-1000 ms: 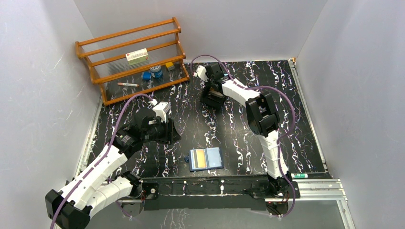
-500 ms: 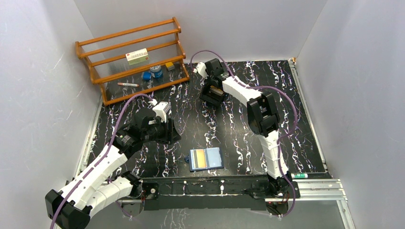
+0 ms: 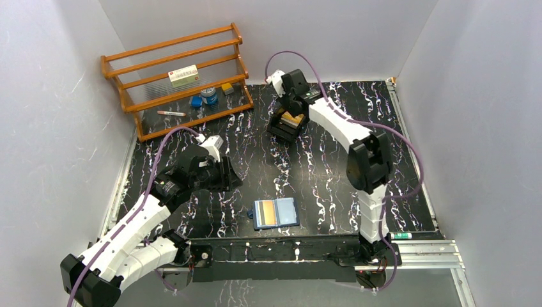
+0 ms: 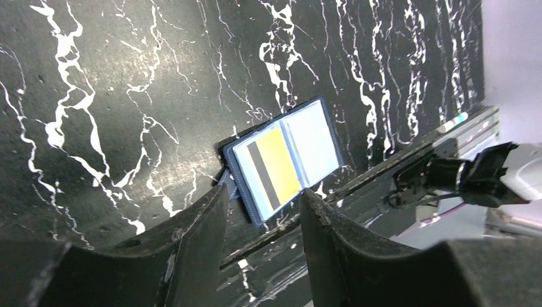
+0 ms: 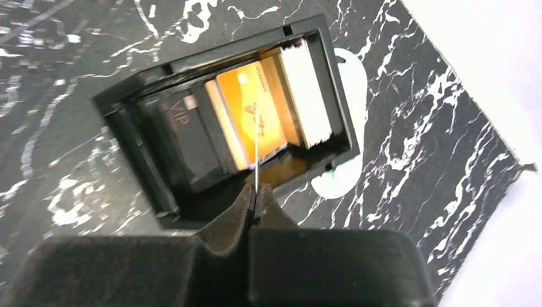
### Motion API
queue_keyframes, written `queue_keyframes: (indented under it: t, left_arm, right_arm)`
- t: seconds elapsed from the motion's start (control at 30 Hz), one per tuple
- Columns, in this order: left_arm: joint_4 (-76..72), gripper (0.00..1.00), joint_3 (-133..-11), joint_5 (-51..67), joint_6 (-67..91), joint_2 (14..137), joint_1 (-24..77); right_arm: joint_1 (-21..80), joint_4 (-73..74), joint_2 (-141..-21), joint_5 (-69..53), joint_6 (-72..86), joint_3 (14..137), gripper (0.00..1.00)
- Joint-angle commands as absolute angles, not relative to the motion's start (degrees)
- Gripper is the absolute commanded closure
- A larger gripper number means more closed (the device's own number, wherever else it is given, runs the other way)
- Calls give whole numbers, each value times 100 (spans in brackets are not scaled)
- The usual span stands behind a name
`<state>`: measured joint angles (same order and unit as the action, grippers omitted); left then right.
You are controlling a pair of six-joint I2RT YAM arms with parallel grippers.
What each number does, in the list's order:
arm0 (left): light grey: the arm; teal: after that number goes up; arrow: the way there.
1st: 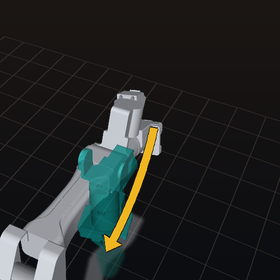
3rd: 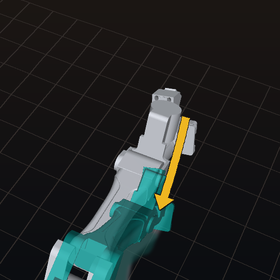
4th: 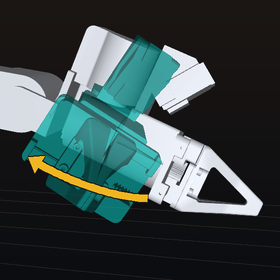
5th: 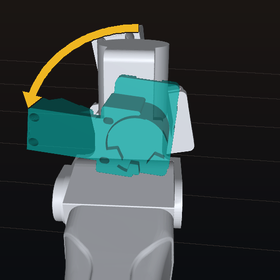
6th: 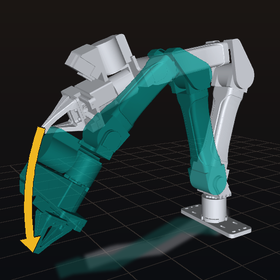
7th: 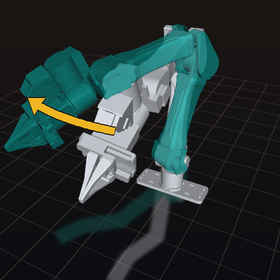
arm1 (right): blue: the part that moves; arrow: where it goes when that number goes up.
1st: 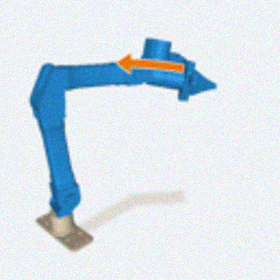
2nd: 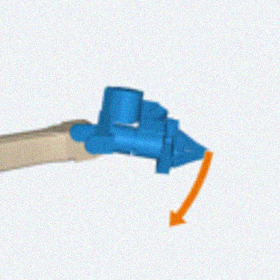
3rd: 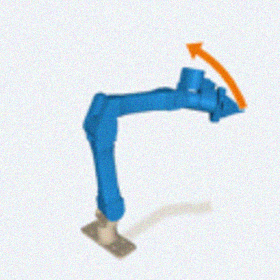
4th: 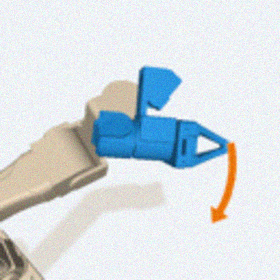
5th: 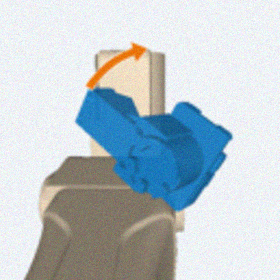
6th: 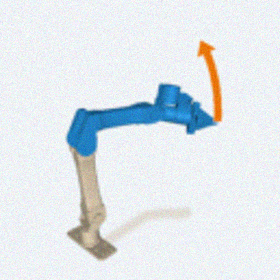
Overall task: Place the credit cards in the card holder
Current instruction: Pick up the credit card from the storage box.
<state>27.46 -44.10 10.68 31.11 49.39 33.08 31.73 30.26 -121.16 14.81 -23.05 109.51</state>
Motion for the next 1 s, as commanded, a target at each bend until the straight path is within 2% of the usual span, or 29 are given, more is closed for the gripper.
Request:
queue_keyframes:
  t: [0.0, 0.1, 0.27, 0.43, 0.53, 0.77, 0.97]
  left_arm:
    - [2536, 55, -4354, 1118, 3940, 4812, 3307]
    - [1819, 54, -4114, 1597, 3965, 4669, 3306]
    - [1333, 52, -4020, 1494, 4500, 4431, 3306]
    - [472, 48, -3903, 1819, 5128, 4500, 3310]
    - [-409, 45, -3714, 2126, 5542, 4519, 3307]
    - [-1456, 43, -3796, 2603, 5759, 4976, 3309]
    - [-1707, 44, -3744, 2600, 5900, 5054, 3305]
  right_arm:
    - [3199, 3005, -11117, 977, -925, 10411, 100]
    - [3206, 2739, -10500, 296, -233, 9724, 100]
    - [3221, 1512, -9105, -1094, 1267, 8034, 100]
    - [3376, -494, -7831, -2612, 3040, 6100, 100]
    - [3497, -1879, -7242, -3109, 4065, 5090, 100]
    - [3701, -3751, -6434, -3349, 5572, 3841, 100]
    - [3769, -4152, -6279, -3396, 5908, 3594, 100]
